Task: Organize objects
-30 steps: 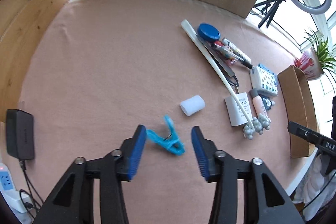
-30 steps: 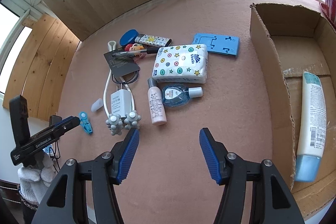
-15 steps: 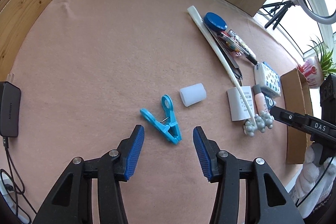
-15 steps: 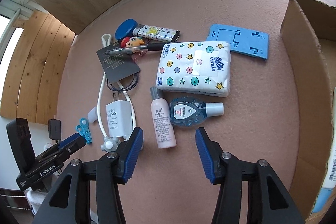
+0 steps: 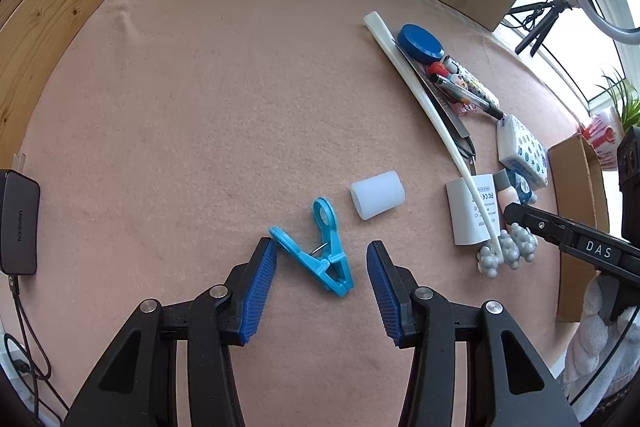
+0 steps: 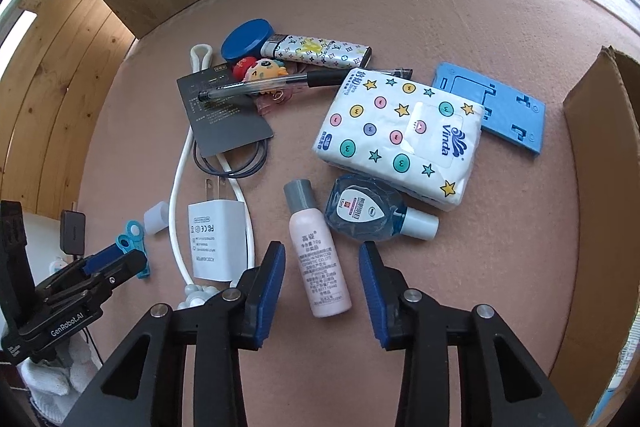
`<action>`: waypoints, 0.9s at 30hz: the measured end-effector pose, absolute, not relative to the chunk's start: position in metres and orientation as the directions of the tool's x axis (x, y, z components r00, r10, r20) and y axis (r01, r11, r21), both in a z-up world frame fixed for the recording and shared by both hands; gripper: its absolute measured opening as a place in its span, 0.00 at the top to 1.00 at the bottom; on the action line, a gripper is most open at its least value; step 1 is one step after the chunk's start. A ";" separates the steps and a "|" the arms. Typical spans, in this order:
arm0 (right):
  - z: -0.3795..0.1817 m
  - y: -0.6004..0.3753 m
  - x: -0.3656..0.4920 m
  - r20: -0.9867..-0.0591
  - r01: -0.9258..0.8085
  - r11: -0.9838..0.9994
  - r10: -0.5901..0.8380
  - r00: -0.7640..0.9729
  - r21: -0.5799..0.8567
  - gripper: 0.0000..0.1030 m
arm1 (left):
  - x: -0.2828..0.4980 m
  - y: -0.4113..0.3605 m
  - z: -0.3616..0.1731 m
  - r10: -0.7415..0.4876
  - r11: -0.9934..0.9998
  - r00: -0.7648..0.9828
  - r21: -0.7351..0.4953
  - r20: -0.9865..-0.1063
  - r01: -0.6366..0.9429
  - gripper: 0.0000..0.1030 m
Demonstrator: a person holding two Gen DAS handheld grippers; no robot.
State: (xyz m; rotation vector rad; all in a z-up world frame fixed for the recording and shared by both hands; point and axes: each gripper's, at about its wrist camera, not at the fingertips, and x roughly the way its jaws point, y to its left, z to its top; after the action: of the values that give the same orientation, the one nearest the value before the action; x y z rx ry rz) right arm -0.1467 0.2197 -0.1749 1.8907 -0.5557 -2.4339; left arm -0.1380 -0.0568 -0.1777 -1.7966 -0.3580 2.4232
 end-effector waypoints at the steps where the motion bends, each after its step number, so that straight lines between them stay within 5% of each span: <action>1: -0.175 0.219 -0.146 -0.938 -0.203 -0.940 -0.217 -0.271 0.276 0.70 | -0.137 -0.057 -0.178 0.213 -0.969 -0.299 -0.240 -0.930 0.056 0.58; 10: -0.176 0.220 -0.134 -0.934 -0.187 -0.941 -0.224 -0.279 0.281 0.82 | -0.131 -0.068 -0.176 0.208 -0.970 -0.311 -0.237 -0.927 0.058 0.77; 27: -0.146 0.235 -0.077 -0.899 -0.237 -0.912 -0.234 -0.371 0.335 0.82 | -0.105 -0.064 -0.159 0.267 -0.952 -0.332 -0.302 -0.905 0.056 0.77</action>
State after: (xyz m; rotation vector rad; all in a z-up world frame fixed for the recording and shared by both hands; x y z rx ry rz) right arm -0.0770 0.2352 -0.1456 1.7632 -0.6605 -2.5173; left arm -0.1055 -0.0638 -0.1591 -1.7323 -0.4243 2.4249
